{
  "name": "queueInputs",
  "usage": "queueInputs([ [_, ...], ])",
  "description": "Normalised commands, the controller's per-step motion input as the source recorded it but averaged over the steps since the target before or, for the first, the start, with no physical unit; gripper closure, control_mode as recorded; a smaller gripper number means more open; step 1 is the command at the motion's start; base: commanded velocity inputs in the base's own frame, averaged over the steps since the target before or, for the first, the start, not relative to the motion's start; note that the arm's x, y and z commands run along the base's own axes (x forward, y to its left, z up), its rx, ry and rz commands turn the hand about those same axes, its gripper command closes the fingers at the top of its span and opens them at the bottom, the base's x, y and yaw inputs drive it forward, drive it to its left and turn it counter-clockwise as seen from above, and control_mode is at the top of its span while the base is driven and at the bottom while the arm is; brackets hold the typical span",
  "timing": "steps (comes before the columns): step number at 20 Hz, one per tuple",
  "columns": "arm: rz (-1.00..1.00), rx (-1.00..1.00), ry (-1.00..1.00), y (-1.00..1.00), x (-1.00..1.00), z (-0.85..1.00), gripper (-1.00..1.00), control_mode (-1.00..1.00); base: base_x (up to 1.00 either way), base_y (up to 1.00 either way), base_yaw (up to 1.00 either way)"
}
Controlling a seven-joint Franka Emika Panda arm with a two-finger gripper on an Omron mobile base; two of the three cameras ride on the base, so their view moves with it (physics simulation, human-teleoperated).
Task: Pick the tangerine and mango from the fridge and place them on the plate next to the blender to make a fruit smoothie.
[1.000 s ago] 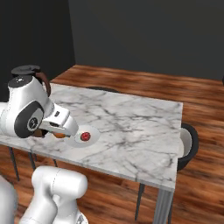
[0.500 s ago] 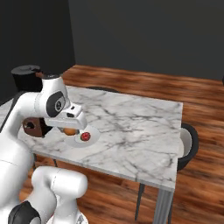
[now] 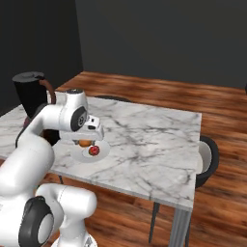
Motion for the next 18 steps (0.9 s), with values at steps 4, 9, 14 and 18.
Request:
queueInputs([
  [4, 0.09, 0.0, 0.01, 0.19, 0.06, -0.06, 1.0, -1.0, 0.0, 0.0, 0.0],
  [9, 0.02, 0.0, 0.09, 0.36, 0.01, -0.3, 1.0, -1.0, 0.0, 0.0, 0.0],
  [14, 0.02, 0.0, 0.01, 0.32, 0.05, -0.35, 1.0, -1.0, 0.0, 0.0, 0.0],
  [18, 0.0, 0.0, 0.0, 0.23, 0.16, -0.32, 1.0, -1.0, 0.0, 0.0, 0.0],
])
